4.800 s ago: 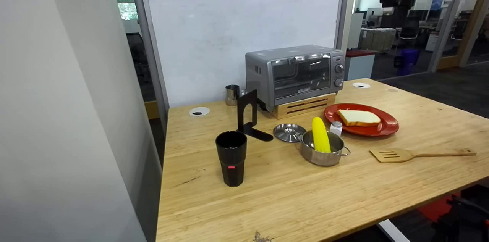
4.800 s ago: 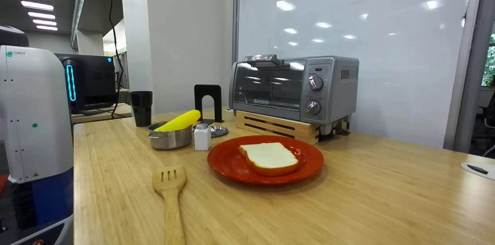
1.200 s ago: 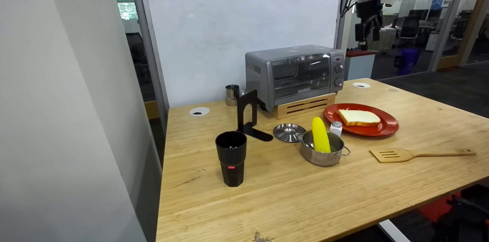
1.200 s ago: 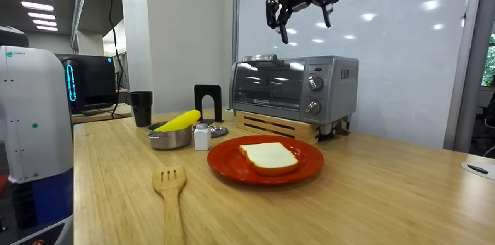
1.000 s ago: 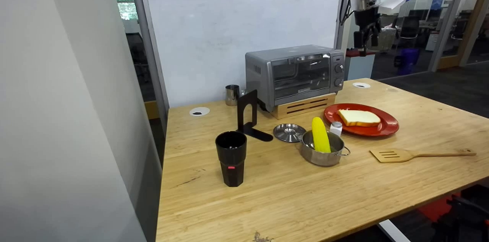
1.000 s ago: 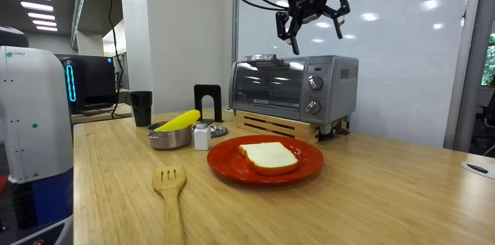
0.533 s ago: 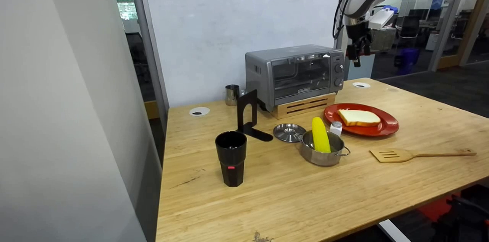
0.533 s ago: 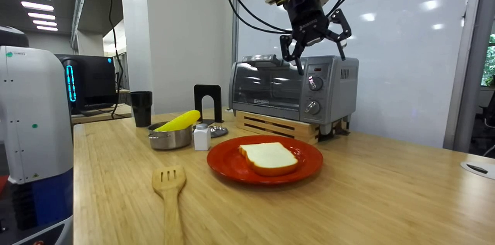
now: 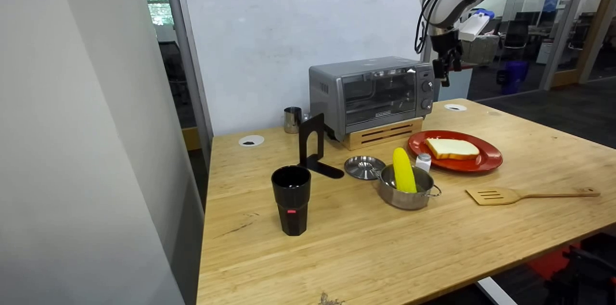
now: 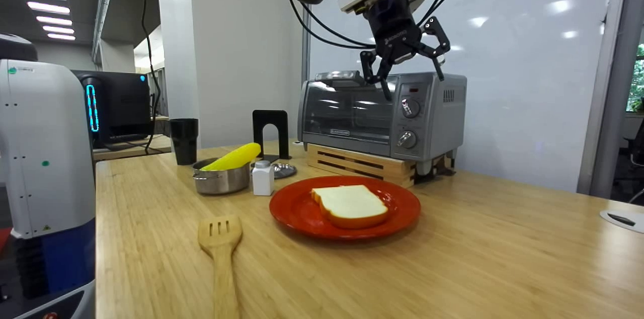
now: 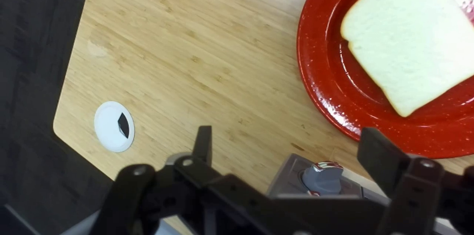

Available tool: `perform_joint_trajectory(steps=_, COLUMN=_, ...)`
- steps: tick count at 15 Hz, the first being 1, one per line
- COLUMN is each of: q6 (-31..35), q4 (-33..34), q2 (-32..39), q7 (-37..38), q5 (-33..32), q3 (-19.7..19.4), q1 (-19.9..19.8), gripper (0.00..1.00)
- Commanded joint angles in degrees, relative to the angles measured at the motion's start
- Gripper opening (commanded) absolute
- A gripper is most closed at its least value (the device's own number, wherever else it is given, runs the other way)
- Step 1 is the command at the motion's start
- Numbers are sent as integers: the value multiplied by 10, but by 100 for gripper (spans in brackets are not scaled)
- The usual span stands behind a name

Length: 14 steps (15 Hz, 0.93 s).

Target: Turn the knob of the microwave to the right

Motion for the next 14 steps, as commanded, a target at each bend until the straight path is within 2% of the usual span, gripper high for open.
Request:
perform_joint_trajectory(steps=1, q6=18, q4=17, q2=25, q7=22, q5=-15, q3=-1, q1=-5, gripper=100)
perform_joint_trajectory(steps=8, q6=27, q4=43, q2=58, q7=81, q5=-8, q3=2, q1=5, gripper=100)
perform_joint_trajectory(steps=14, q6=23, q4=67, q2=79, q7=101, q5=-9, q3=3, q1=14, gripper=100)
